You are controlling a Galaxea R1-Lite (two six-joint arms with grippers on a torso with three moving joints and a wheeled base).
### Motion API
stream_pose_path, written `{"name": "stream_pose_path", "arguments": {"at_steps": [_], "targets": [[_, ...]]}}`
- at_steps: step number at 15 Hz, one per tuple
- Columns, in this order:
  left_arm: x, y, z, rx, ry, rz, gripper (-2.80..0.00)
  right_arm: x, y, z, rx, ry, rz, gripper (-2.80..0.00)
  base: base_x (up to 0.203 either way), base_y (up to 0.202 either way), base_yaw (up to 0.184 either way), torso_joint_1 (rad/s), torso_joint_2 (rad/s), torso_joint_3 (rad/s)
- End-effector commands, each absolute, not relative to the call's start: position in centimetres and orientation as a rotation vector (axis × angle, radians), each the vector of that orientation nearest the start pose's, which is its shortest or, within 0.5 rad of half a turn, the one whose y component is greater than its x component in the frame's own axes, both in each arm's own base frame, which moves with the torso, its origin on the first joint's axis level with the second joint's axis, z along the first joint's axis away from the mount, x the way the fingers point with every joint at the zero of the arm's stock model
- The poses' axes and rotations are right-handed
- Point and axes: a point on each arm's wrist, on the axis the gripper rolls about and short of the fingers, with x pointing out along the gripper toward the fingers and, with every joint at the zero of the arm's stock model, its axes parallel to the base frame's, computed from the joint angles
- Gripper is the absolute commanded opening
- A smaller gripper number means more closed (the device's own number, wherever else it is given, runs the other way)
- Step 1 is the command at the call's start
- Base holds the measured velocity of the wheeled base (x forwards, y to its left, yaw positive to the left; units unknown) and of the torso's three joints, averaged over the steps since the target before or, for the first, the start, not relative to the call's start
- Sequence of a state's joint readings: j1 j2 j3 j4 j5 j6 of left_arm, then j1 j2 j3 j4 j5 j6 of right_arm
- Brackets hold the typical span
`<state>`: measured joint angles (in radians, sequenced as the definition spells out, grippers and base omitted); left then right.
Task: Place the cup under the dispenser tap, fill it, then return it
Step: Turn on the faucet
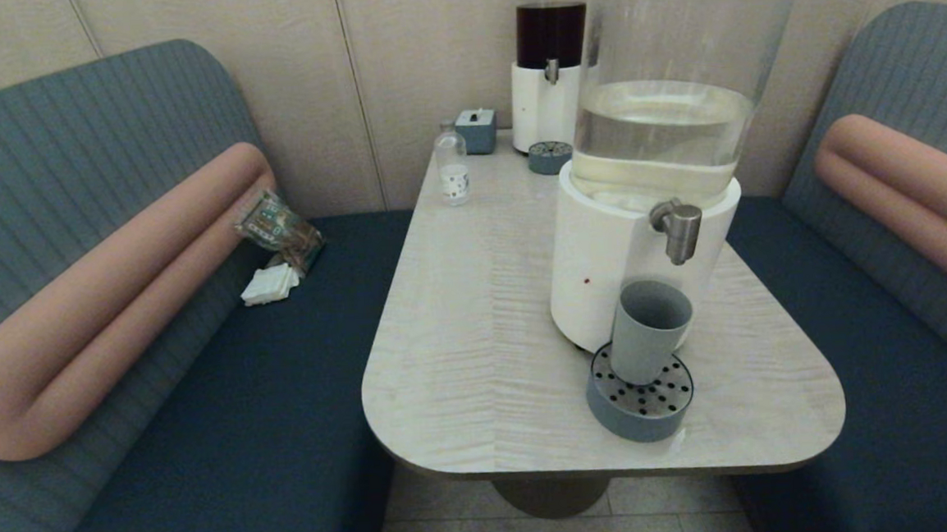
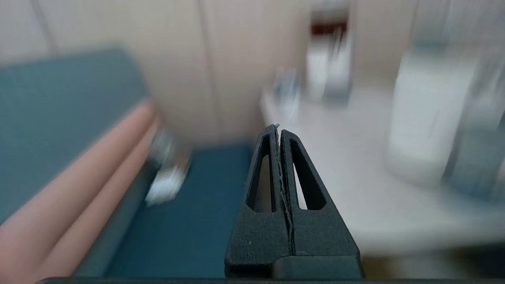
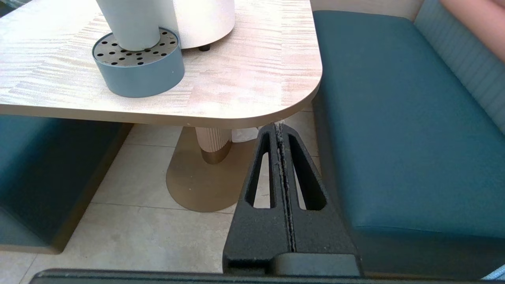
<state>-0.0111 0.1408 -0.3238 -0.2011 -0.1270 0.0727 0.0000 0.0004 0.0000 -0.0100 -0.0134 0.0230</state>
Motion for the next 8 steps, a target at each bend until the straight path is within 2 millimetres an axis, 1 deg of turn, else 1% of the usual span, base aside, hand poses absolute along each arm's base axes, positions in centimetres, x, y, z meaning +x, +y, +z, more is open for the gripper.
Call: {"name": "stream_pose_path", "arguments": {"at_steps": [1,2,4,5,8], "targets": [[-4.9,-0.2,14.0,0.153,-0.273,-0.112,-2.8,-2.3,0.0,7.6,0.023,-0.008,-0.014,-2.8,0.0,0.0,0.0,0.0,0.0,0.0],[-4.2,-0.2,12.8,0.154,-0.235,-0.112,-2.8,-2.3,0.0,7.6,0.023,-0.008,-0.014,-2.8,0.0,0.0,0.0,0.0,0.0,0.0],[-2.9,-0.2,9.8,0.153,-0.127,-0.117,-2.8,-2.3,0.0,7.6,0.023,-0.009,-0.014,-2.8,0.0,0.0,0.0,0.0,0.0,0.0],[-2.5,-0.2,8.7,0.153,-0.086,-0.113,-2.8,-2.3,0.0,7.6,0.023,-0.008,-0.014,-2.8,0.0,0.0,0.0,0.0,0.0,0.0],[-2.3,-0.1,7.4,0.118,0.02,-0.052,-2.8,-2.3,0.0,7.6,0.023,-0.008,-0.014,-2.8,0.0,0.0,0.0,0.0,0.0,0.0]]}}
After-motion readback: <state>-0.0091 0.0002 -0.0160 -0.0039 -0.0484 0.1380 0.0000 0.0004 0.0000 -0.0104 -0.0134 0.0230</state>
